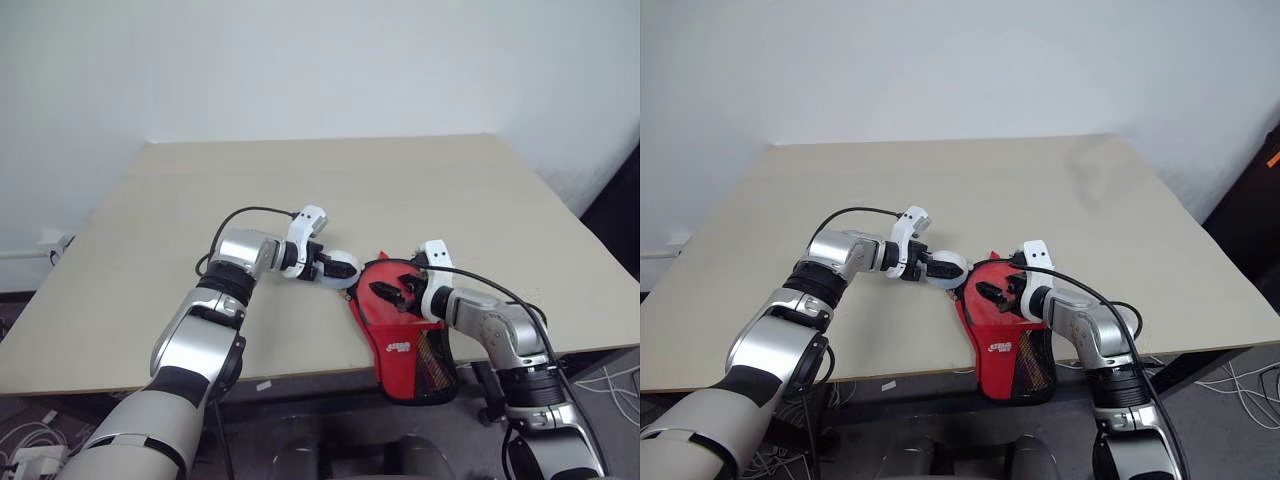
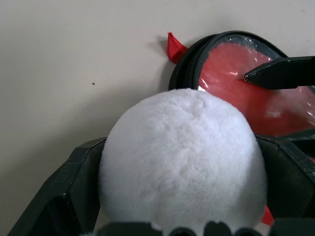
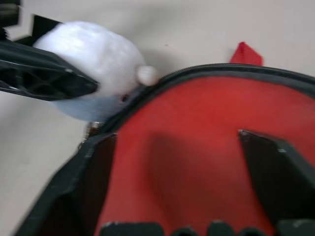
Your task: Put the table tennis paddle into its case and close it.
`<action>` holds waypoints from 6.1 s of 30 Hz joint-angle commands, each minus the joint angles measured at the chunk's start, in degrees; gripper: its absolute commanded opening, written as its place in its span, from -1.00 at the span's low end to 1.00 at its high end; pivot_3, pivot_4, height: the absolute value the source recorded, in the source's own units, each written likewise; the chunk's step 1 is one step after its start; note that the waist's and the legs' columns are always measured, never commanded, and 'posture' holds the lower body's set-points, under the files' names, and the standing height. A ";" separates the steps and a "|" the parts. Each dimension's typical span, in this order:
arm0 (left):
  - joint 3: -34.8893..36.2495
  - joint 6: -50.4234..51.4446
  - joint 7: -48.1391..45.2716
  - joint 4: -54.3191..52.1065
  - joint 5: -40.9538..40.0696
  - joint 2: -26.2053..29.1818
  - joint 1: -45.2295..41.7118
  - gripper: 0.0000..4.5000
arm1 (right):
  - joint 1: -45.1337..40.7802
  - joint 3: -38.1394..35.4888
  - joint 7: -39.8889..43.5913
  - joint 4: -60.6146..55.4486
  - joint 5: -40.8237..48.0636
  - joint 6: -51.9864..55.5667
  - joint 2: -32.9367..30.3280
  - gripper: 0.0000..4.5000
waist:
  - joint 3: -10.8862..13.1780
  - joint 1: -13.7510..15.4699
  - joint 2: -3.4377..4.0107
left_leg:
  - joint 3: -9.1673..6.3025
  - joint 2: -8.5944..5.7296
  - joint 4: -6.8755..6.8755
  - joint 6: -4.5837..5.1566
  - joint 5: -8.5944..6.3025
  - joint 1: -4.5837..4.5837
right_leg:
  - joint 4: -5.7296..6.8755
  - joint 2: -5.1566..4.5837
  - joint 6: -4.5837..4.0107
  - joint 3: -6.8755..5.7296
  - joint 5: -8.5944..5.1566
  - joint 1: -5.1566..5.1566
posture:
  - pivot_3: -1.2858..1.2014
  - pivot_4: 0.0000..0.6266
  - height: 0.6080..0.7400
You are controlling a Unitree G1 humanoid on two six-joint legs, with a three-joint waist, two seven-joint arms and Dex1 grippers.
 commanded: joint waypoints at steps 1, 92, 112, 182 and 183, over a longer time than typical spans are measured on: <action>0.79 -0.92 -0.46 -1.70 1.57 -0.08 -0.96 1.00 | 0.28 1.94 0.38 0.40 -2.54 -1.55 -0.56 0.25 | 0.00 -0.04 0.00 | -0.02 0.01 0.00 0.00 0.00 0.00 | 0.00 0.00 0.00 0.01 0.00 -0.01 | 0.03 -1.00 0.75; 21.11 -41.09 44.97 27.96 16.30 -26.27 -22.00 -0.44 | 10.77 15.52 3.80 -10.03 -16.33 3.84 -4.37 -0.57 | -0.51 0.34 -0.80 | -0.45 0.02 0.24 0.45 -0.35 0.08 | -0.06 -0.06 0.09 -0.26 -0.08 0.32 | 0.03 -1.00 0.75; 3.96 -50.59 14.15 27.06 28.96 -29.02 -13.79 -0.01 | 9.73 15.24 4.03 -9.11 -16.64 2.87 -4.79 -0.57 | -0.53 0.30 -0.79 | -0.56 0.04 0.26 0.44 -0.48 0.10 | -0.06 -0.07 -0.02 -0.27 -0.11 0.31 | 0.03 -1.00 0.75; -1.50 -26.63 -25.85 -18.95 11.29 -8.61 10.73 1.00 | -3.95 -11.33 4.62 -8.65 1.37 -8.77 -3.94 0.95 | -0.54 0.07 -0.68 | -0.10 0.09 0.43 0.47 -0.31 -0.06 | 0.15 -0.06 -0.07 0.11 0.02 -0.03 | 0.03 -1.00 0.75; -2.06 -26.98 -23.70 -17.98 11.88 -9.51 10.84 1.00 | -4.23 -11.29 4.05 -8.27 1.12 -8.91 -3.91 0.95 | -0.54 0.03 -0.68 | -0.08 0.09 0.43 0.47 -0.31 -0.06 | 0.15 -0.05 -0.06 0.13 0.02 -0.04 | 0.03 -1.00 0.75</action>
